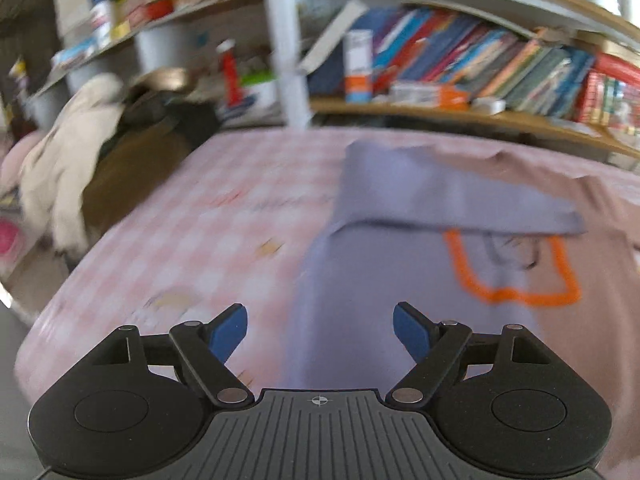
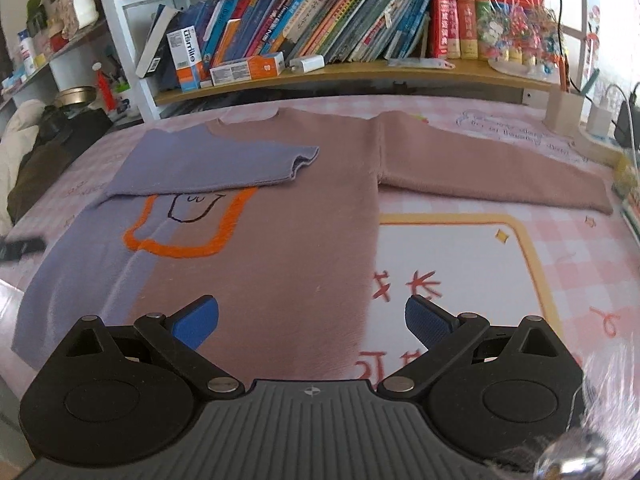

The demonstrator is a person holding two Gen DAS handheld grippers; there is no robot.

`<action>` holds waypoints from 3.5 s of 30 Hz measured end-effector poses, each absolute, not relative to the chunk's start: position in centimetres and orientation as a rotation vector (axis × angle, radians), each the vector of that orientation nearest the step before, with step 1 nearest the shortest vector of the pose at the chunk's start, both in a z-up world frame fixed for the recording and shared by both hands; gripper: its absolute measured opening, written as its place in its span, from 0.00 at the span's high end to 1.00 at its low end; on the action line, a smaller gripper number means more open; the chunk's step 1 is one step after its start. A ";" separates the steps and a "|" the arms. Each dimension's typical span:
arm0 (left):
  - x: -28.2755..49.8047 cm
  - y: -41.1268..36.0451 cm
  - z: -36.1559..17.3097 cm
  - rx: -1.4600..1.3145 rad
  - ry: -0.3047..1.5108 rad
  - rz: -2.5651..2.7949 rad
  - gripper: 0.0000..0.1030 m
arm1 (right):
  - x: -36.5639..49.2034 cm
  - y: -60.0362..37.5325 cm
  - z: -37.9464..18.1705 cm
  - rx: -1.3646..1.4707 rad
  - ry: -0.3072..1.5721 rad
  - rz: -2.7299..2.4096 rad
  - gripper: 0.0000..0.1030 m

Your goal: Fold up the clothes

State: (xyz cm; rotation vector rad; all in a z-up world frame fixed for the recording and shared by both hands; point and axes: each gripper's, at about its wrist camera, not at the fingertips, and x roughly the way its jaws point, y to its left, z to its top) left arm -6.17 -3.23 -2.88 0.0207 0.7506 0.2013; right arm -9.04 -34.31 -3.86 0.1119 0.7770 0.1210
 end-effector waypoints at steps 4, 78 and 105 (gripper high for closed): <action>-6.7 -1.1 -3.8 -0.041 0.779 0.186 0.22 | -9.8 -33.4 -3.7 0.111 0.784 0.070 0.05; -11.3 0.8 -3.3 -0.054 0.721 -0.130 0.13 | -19.3 -26.6 -1.7 0.128 0.747 -0.171 0.11; -6.9 -6.7 -4.3 0.015 0.763 -0.124 0.07 | -15.9 -34.9 -2.4 0.208 0.739 -0.261 0.11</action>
